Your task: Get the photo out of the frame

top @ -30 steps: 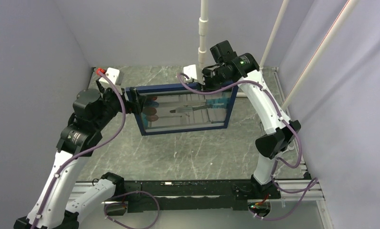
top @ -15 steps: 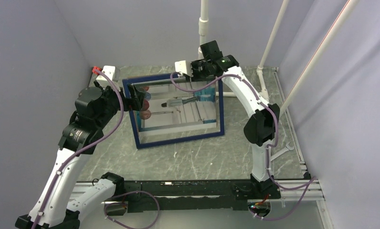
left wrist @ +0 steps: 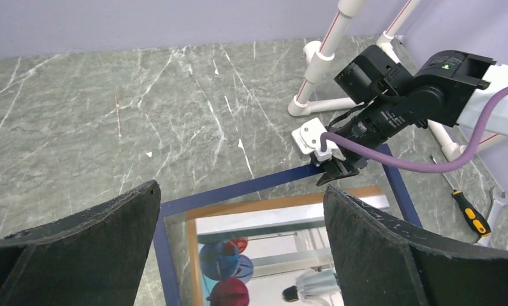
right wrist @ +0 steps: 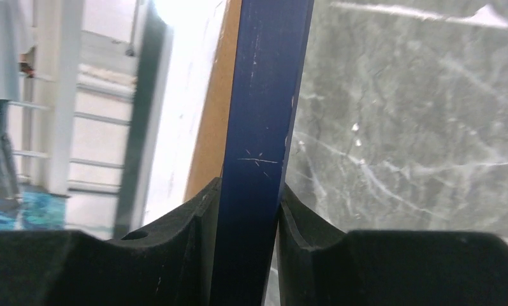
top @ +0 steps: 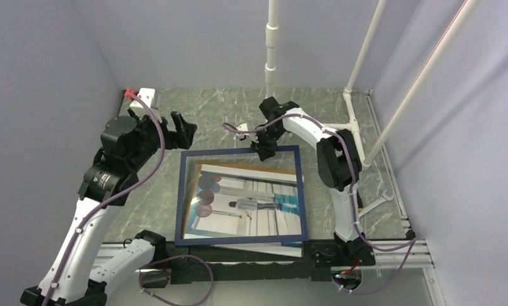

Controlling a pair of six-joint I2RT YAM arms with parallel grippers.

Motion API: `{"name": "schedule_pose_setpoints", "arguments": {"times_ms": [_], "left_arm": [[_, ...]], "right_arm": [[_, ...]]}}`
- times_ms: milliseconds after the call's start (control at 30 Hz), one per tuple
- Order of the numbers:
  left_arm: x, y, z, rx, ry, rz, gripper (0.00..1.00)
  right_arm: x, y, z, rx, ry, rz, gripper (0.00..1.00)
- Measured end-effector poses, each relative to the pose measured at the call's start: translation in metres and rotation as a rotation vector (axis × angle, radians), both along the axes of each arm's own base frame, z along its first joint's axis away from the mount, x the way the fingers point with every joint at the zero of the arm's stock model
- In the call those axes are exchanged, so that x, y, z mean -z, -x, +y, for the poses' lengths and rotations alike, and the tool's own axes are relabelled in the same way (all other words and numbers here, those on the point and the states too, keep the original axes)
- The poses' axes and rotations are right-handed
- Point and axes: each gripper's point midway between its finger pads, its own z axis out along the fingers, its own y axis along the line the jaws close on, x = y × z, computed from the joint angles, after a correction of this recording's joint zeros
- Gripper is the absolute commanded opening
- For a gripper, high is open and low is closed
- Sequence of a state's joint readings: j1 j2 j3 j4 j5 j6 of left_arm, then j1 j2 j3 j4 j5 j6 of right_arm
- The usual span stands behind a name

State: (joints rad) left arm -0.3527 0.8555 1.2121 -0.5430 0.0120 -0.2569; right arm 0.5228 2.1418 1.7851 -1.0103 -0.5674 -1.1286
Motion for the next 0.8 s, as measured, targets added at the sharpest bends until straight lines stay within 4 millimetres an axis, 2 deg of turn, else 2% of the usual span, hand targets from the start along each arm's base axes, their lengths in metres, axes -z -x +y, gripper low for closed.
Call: {"name": "schedule_pose_setpoints", "arguments": {"times_ms": [67, 333, 367, 400, 433, 467, 500, 667, 800], "left_arm": [[0.000, 0.001, -0.001, 0.006, 0.001, 0.002, 0.99], [0.002, 0.002, -0.001, 0.010, -0.002, 0.010, 0.99], [0.004, 0.002, -0.001, 0.012, -0.003, 0.015, 0.99], [0.005, 0.003, -0.002, 0.016, -0.003, 0.019, 0.99], [0.006, 0.003, -0.002, 0.018, -0.003, 0.025, 0.99], [0.010, 0.003, -0.003, 0.023, -0.003, 0.033, 0.99], [0.013, 0.004, -0.004, 0.026, -0.001, 0.043, 0.99], [0.054, 0.008, -0.008, 0.043, -0.010, 0.162, 1.00], [0.076, 0.012, -0.010, 0.052, -0.014, 0.236, 0.99]], "right_arm": [[0.011, 0.002, -0.007, 0.015, 0.024, 0.015, 0.00], [0.021, -0.005, -0.006, 0.040, 0.010, -0.006, 0.00], [0.021, -0.005, -0.007, 0.045, 0.011, -0.002, 0.03], [0.022, -0.005, -0.006, 0.053, 0.010, -0.001, 0.15], [0.021, -0.007, -0.006, 0.062, 0.007, -0.002, 0.47], [0.022, -0.008, -0.005, 0.073, 0.004, -0.004, 0.86], [0.023, -0.010, -0.004, 0.091, 0.002, -0.004, 0.98], [0.028, -0.019, -0.006, 0.229, 0.037, -0.007, 1.00], [0.005, -0.022, -0.011, 0.378, 0.033, -0.048, 1.00]]}}
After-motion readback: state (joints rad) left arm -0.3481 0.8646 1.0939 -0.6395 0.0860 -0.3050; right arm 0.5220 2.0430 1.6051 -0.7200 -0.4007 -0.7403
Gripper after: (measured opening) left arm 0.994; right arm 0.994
